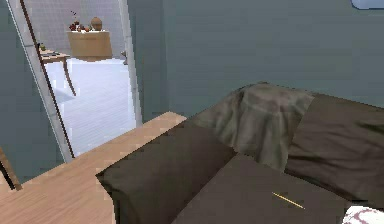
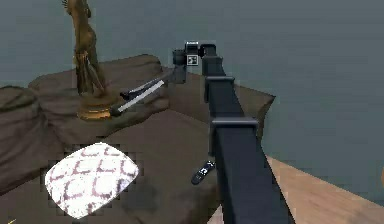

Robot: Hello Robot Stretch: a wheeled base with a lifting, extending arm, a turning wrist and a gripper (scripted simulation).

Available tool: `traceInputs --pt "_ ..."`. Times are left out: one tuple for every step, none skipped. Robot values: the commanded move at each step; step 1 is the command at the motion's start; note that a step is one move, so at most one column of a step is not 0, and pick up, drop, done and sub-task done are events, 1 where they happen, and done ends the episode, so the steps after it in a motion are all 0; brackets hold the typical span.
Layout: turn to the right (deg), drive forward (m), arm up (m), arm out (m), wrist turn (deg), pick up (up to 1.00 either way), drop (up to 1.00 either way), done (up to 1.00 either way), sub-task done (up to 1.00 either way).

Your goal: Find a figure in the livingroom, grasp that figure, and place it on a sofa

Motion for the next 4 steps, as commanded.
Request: traceInputs --pt "0.0 0.0 -0.34 0.0 0.0 0.0 0.0 0.0 0.0" --pt "0.0 0.0 -0.32 0.0 0.0 0.0 0.0 0.0 0.0" --pt "0.0 0.0 0.0 0.0 0.0 0.0 1.0 0.0 0.0" --pt "0.0 0.0 0.1 0.0 0.0 0.0 0.0 0.0 0.0"
